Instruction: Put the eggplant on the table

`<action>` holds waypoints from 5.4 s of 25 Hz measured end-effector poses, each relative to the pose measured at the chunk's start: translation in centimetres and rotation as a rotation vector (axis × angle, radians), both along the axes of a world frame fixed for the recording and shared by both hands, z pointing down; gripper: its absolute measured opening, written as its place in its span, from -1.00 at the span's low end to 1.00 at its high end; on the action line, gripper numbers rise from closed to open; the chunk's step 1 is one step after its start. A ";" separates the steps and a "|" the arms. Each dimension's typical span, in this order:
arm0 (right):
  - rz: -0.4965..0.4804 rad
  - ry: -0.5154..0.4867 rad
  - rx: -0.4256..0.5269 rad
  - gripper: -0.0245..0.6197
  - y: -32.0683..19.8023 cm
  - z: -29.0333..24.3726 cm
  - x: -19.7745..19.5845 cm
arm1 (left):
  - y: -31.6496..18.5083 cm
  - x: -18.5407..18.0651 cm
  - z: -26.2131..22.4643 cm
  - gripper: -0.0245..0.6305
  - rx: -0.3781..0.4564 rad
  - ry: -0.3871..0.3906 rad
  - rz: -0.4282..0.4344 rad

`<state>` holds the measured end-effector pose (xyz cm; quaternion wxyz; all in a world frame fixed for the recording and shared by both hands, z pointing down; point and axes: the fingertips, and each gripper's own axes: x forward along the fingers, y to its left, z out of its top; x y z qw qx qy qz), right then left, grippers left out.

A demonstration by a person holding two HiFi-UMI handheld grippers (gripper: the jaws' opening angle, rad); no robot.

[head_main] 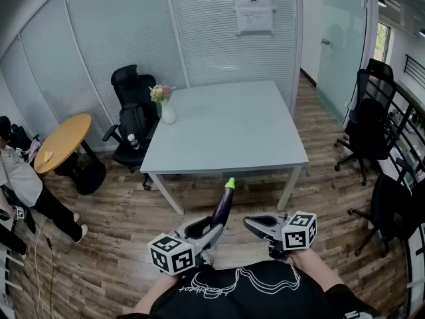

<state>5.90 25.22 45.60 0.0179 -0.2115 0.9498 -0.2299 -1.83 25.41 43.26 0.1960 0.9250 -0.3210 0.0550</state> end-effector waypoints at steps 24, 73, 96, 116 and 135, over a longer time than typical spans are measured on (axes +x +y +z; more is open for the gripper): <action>0.173 -0.060 -0.045 -0.90 -1.3 0.7 6.3 | -2.1 4.8 -0.2 -0.35 0.000 0.023 0.093; 0.153 -0.010 -0.194 -0.90 -44.9 3.5 -1.3 | -45.9 -4.3 3.0 -0.35 -0.085 0.011 -0.010; 0.065 0.010 -0.292 -0.90 -58.6 6.4 -2.8 | -59.1 -7.4 10.2 -0.35 -0.234 -0.105 -0.154; 0.159 0.037 -0.386 -0.90 -59.3 10.0 0.6 | -62.1 -7.5 22.5 -0.35 -0.367 -0.302 -0.147; 0.206 0.034 -0.437 -0.90 -58.2 11.6 1.9 | -62.0 -7.5 25.9 -0.35 -0.386 -0.370 -0.144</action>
